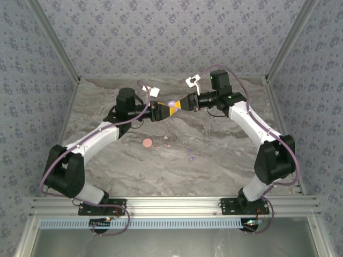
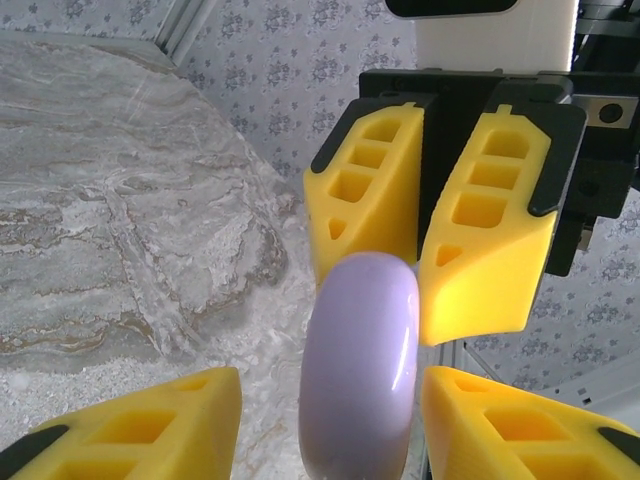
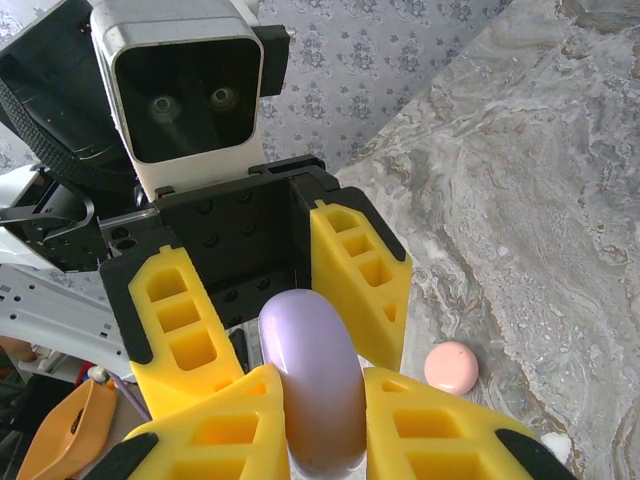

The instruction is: Insert wireless bluetooth earbuds into charging case

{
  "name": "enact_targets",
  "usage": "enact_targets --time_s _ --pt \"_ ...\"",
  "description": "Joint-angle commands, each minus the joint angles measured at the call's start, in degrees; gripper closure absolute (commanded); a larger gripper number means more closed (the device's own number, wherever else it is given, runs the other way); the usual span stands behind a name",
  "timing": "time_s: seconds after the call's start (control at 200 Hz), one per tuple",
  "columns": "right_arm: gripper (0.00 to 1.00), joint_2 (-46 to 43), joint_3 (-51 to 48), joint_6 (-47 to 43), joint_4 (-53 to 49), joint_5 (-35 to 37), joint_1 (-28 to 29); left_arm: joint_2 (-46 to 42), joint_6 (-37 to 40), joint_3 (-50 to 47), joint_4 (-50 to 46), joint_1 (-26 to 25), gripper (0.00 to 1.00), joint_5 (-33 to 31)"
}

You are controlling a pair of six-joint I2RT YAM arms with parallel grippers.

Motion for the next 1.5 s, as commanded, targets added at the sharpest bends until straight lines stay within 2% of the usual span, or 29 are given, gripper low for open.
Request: enact_targets --time_s 0.0,0.19,0.35,0.44,0.535,0.73,0.79,0.934,1.099,1.299,1.494 --pt "0.80 -1.61 1.69 -0.02 -0.06 -0.03 0.43 -0.85 0.84 0.65 0.37 -0.29 0.52 0.03" --pt "0.80 -1.53 1.51 -0.11 -0.13 -0.16 0.60 -0.64 0.75 0.82 0.62 -0.55 0.61 0.19" --pt "0.79 -1.48 1.26 -0.40 -0.47 -0.01 0.82 -0.46 0.74 0.88 1.07 -0.98 0.73 0.34" --pt "0.76 -1.66 1.19 -0.62 -1.04 0.72 0.78 -0.49 0.80 1.04 1.03 -1.02 0.81 0.26" --pt "0.68 -2.62 1.04 -1.61 -2.87 3.49 0.78 -0.67 1.59 1.14 0.15 -1.05 0.85 -0.38" --pt "0.49 -5.86 -0.56 -3.32 -6.15 11.27 0.35 -0.92 5.50 3.11 -5.51 -1.16 0.87 -4.35" --pt "0.48 -7.09 -1.09 -3.92 -7.46 14.48 0.25 -0.92 6.55 3.11 -5.30 -1.14 0.87 -5.75" --pt "0.45 -9.19 -1.61 -5.88 -11.32 20.16 0.28 -2.19 12.57 -1.70 4.27 -2.06 0.86 -7.97" --pt "0.44 -10.98 -2.31 -7.24 -13.48 20.68 0.78 -3.51 24.03 -4.37 5.92 -3.76 0.85 -8.97" --pt "0.42 -11.01 -1.96 -9.29 -15.74 19.84 2.37 -3.74 28.09 -4.72 6.66 -4.69 0.83 -7.57" --pt "0.40 -10.39 -1.61 -10.42 -17.12 20.64 3.33 -3.78 28.60 -4.61 7.35 -5.03 0.83 -6.36"
